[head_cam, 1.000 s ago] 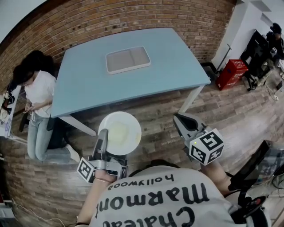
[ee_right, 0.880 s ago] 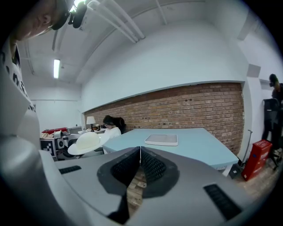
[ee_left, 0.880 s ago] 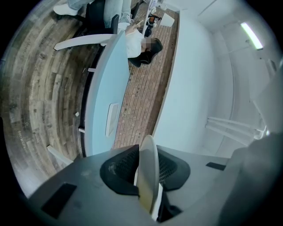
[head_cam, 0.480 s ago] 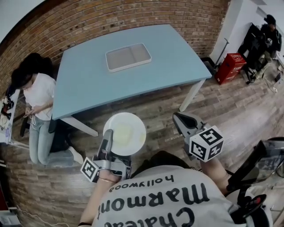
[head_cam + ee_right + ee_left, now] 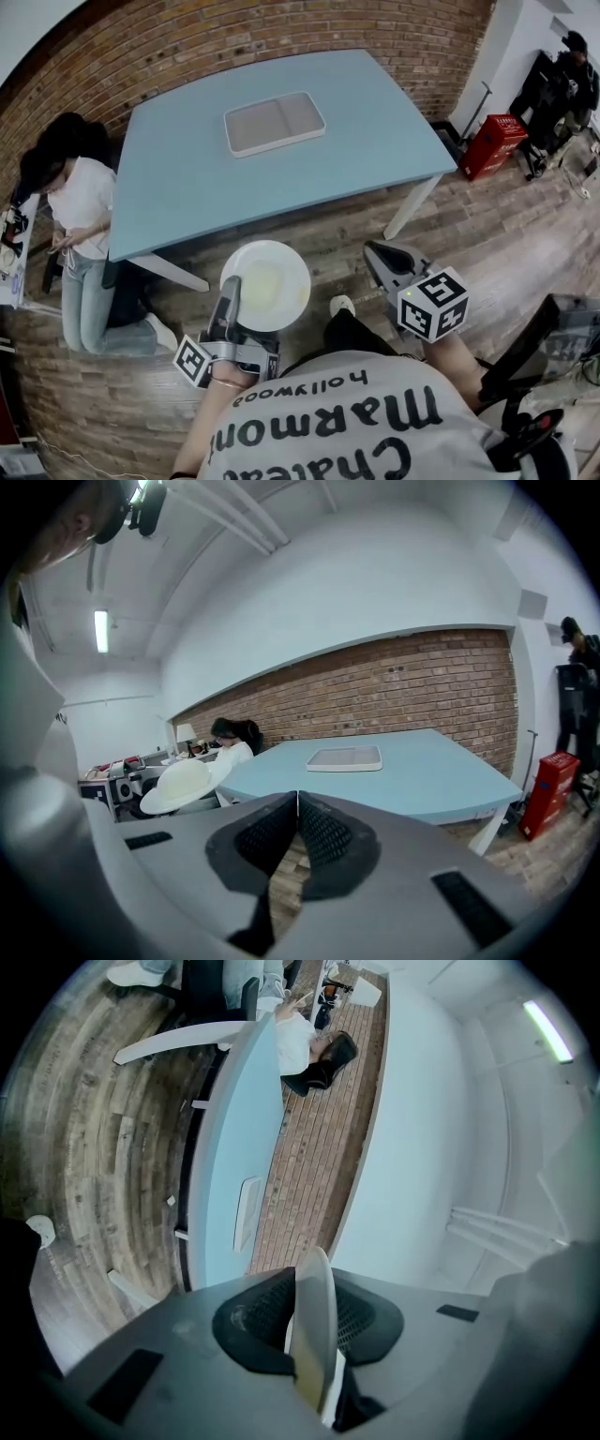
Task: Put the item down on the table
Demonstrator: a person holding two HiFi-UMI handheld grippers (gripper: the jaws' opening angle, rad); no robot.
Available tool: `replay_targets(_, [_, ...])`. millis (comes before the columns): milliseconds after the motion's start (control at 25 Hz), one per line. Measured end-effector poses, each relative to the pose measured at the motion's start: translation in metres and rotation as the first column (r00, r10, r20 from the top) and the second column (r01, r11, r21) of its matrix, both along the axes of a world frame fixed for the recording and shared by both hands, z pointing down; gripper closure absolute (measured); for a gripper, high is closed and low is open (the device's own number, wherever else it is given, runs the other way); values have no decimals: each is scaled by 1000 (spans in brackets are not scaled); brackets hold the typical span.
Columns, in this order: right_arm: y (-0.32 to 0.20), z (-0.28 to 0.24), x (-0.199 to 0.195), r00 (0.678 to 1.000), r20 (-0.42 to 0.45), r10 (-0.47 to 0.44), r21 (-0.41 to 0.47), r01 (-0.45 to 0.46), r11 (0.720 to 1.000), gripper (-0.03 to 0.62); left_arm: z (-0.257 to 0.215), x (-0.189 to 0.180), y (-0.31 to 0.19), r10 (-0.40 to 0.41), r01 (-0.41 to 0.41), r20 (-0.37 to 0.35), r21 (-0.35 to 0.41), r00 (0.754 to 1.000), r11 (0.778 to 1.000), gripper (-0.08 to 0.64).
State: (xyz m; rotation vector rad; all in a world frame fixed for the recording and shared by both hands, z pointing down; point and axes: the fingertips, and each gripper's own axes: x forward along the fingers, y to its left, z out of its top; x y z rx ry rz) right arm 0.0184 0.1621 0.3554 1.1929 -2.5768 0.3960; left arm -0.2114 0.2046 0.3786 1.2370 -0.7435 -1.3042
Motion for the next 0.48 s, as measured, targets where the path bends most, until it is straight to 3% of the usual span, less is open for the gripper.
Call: replay_targets(480, [-101,-4,4,997,23,-72,-5,72,997,580,-7,-1,-73,-92,92,16,-2,996,996,506])
